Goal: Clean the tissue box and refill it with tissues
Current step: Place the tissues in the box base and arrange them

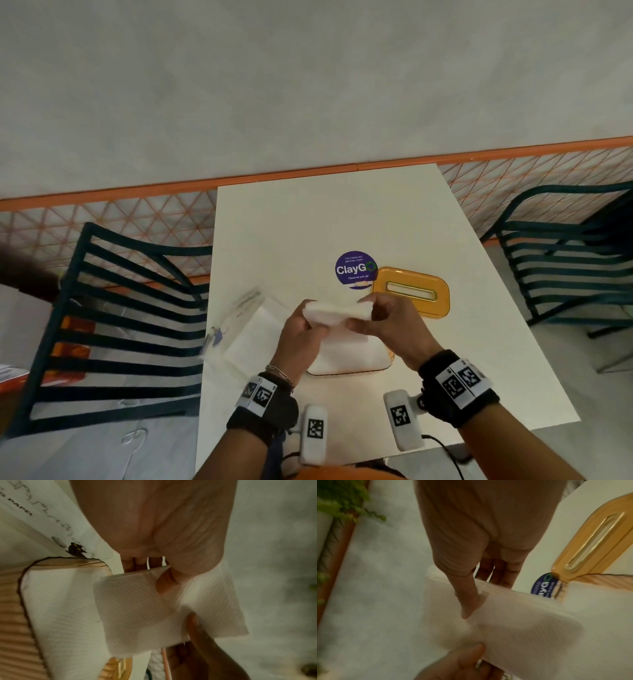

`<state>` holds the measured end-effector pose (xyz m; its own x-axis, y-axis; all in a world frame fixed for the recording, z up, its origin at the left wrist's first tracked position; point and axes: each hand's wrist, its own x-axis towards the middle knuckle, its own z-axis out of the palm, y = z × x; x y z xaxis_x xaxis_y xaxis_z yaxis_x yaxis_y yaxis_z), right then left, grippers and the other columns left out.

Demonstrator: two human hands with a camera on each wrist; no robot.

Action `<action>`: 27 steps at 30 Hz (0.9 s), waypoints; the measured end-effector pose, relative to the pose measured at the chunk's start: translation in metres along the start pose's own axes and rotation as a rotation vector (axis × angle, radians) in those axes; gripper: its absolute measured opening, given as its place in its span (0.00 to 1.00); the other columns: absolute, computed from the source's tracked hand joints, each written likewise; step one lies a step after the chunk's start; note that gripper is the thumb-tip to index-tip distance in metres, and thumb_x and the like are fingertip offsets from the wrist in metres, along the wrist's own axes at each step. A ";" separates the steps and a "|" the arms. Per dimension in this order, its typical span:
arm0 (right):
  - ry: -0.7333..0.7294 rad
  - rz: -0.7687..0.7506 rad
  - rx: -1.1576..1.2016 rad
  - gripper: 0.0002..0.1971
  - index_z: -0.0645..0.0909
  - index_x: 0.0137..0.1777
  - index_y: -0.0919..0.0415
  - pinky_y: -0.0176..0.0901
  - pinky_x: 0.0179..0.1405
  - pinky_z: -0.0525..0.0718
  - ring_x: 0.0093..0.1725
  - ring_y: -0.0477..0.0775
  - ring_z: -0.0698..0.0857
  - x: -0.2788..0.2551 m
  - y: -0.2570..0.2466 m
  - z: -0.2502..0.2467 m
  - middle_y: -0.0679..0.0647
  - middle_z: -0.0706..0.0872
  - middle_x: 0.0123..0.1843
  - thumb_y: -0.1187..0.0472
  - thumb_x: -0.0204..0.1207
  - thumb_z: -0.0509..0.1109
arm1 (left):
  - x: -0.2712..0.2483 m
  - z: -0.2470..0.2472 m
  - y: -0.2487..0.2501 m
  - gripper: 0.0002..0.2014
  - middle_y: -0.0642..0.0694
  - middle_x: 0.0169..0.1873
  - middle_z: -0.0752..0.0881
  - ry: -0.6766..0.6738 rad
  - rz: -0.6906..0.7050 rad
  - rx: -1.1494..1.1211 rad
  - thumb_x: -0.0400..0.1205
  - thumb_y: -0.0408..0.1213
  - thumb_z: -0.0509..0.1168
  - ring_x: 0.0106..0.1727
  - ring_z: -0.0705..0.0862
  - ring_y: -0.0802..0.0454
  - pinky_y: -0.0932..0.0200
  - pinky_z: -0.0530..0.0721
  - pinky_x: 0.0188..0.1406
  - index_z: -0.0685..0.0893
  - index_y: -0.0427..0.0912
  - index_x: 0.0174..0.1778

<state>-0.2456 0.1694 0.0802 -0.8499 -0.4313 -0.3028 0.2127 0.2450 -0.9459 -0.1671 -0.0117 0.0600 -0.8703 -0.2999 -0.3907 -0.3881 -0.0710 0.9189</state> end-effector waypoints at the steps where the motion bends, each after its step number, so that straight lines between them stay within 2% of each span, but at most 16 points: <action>1: -0.014 0.005 -0.007 0.15 0.90 0.51 0.62 0.59 0.53 0.89 0.46 0.57 0.91 -0.002 0.005 0.000 0.63 0.93 0.48 0.64 0.65 0.87 | 0.000 0.004 -0.003 0.20 0.52 0.42 0.90 0.004 0.012 0.051 0.76 0.18 0.66 0.48 0.86 0.53 0.69 0.82 0.44 0.85 0.51 0.49; 3: -0.059 0.019 -0.032 0.16 0.90 0.57 0.57 0.57 0.60 0.90 0.53 0.54 0.93 -0.006 0.014 0.003 0.53 0.95 0.52 0.64 0.69 0.85 | -0.002 0.013 -0.009 0.20 0.54 0.44 0.90 0.018 0.020 0.131 0.75 0.21 0.69 0.50 0.87 0.53 0.68 0.83 0.44 0.84 0.55 0.48; 4: -0.076 0.024 -0.057 0.18 0.89 0.59 0.54 0.57 0.62 0.89 0.55 0.52 0.92 -0.008 0.018 0.004 0.50 0.95 0.54 0.64 0.70 0.84 | -0.002 0.016 -0.012 0.20 0.55 0.45 0.90 0.036 0.020 0.157 0.74 0.24 0.72 0.51 0.88 0.55 0.67 0.84 0.45 0.84 0.57 0.49; 6: -0.091 0.029 -0.108 0.20 0.88 0.62 0.50 0.54 0.62 0.89 0.56 0.46 0.92 -0.011 0.023 0.006 0.45 0.94 0.56 0.61 0.70 0.84 | -0.003 0.022 -0.016 0.21 0.60 0.46 0.90 0.056 0.030 0.185 0.72 0.28 0.77 0.50 0.88 0.62 0.72 0.83 0.41 0.83 0.59 0.51; 7: -0.085 0.026 -0.130 0.20 0.89 0.61 0.49 0.52 0.60 0.90 0.55 0.43 0.92 -0.012 0.024 0.007 0.44 0.94 0.55 0.59 0.69 0.85 | -0.003 0.023 -0.017 0.23 0.61 0.46 0.89 0.049 0.035 0.211 0.71 0.29 0.79 0.49 0.88 0.64 0.74 0.83 0.37 0.83 0.59 0.53; 9: -0.054 0.032 -0.166 0.20 0.89 0.60 0.48 0.51 0.57 0.91 0.53 0.41 0.92 -0.013 0.024 0.009 0.43 0.94 0.53 0.55 0.67 0.86 | -0.003 0.026 -0.021 0.24 0.59 0.46 0.89 0.037 0.030 0.277 0.69 0.29 0.79 0.49 0.89 0.61 0.76 0.82 0.34 0.84 0.56 0.57; 12: -0.022 0.008 -0.210 0.20 0.89 0.55 0.47 0.51 0.53 0.91 0.49 0.44 0.92 -0.012 0.019 0.011 0.44 0.94 0.50 0.50 0.63 0.87 | -0.001 0.027 -0.027 0.24 0.55 0.48 0.91 0.045 0.034 0.356 0.68 0.32 0.78 0.51 0.90 0.54 0.74 0.82 0.36 0.86 0.48 0.60; 14: -0.004 -0.035 -0.281 0.15 0.90 0.47 0.50 0.47 0.42 0.89 0.40 0.45 0.90 -0.011 0.011 0.010 0.48 0.93 0.42 0.49 0.62 0.87 | -0.001 0.028 -0.027 0.21 0.54 0.46 0.90 0.047 0.042 0.378 0.70 0.33 0.78 0.50 0.89 0.53 0.70 0.83 0.39 0.86 0.47 0.60; 16: 0.010 -0.060 -0.310 0.11 0.91 0.44 0.50 0.43 0.36 0.83 0.35 0.48 0.88 -0.010 -0.002 0.006 0.49 0.93 0.39 0.51 0.65 0.86 | -0.001 0.025 -0.024 0.19 0.54 0.44 0.90 0.044 0.008 0.327 0.70 0.32 0.76 0.48 0.89 0.52 0.65 0.86 0.40 0.85 0.50 0.56; 18: 0.030 -0.055 -0.201 0.10 0.92 0.45 0.50 0.45 0.38 0.86 0.40 0.53 0.90 -0.009 -0.012 0.001 0.51 0.94 0.41 0.54 0.65 0.87 | 0.000 0.017 -0.020 0.15 0.53 0.41 0.91 0.025 -0.025 0.241 0.68 0.35 0.76 0.45 0.90 0.51 0.55 0.89 0.42 0.87 0.52 0.50; 20: 0.055 -0.026 0.004 0.12 0.92 0.48 0.55 0.48 0.42 0.89 0.44 0.56 0.92 -0.008 -0.016 -0.007 0.54 0.95 0.45 0.57 0.65 0.87 | 0.002 0.004 -0.018 0.12 0.50 0.39 0.92 -0.007 -0.043 0.117 0.66 0.38 0.78 0.41 0.88 0.49 0.49 0.86 0.43 0.89 0.48 0.45; 22: 0.069 0.008 0.121 0.12 0.92 0.48 0.59 0.45 0.43 0.87 0.45 0.54 0.92 -0.006 -0.016 -0.015 0.55 0.95 0.46 0.59 0.66 0.87 | 0.000 -0.009 -0.019 0.13 0.43 0.40 0.91 -0.015 -0.075 -0.099 0.66 0.36 0.80 0.43 0.87 0.45 0.47 0.82 0.45 0.90 0.41 0.45; 24: 0.045 0.020 0.091 0.11 0.91 0.47 0.62 0.45 0.46 0.87 0.46 0.56 0.92 -0.006 -0.010 -0.019 0.56 0.95 0.46 0.60 0.68 0.85 | -0.002 -0.017 -0.022 0.15 0.36 0.43 0.90 0.017 -0.092 -0.293 0.67 0.32 0.79 0.46 0.87 0.41 0.45 0.80 0.49 0.89 0.34 0.48; 27: -0.004 0.028 -0.024 0.10 0.90 0.51 0.61 0.49 0.53 0.90 0.49 0.56 0.94 -0.008 0.006 -0.020 0.53 0.95 0.48 0.62 0.71 0.83 | -0.005 -0.016 -0.021 0.14 0.42 0.37 0.86 0.096 -0.064 -0.258 0.63 0.34 0.76 0.41 0.81 0.46 0.51 0.76 0.43 0.86 0.36 0.42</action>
<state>-0.2466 0.1915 0.0792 -0.8417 -0.4279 -0.3294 0.2246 0.2772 -0.9342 -0.1499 -0.0237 0.0439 -0.8089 -0.3752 -0.4527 -0.3406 -0.3285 0.8810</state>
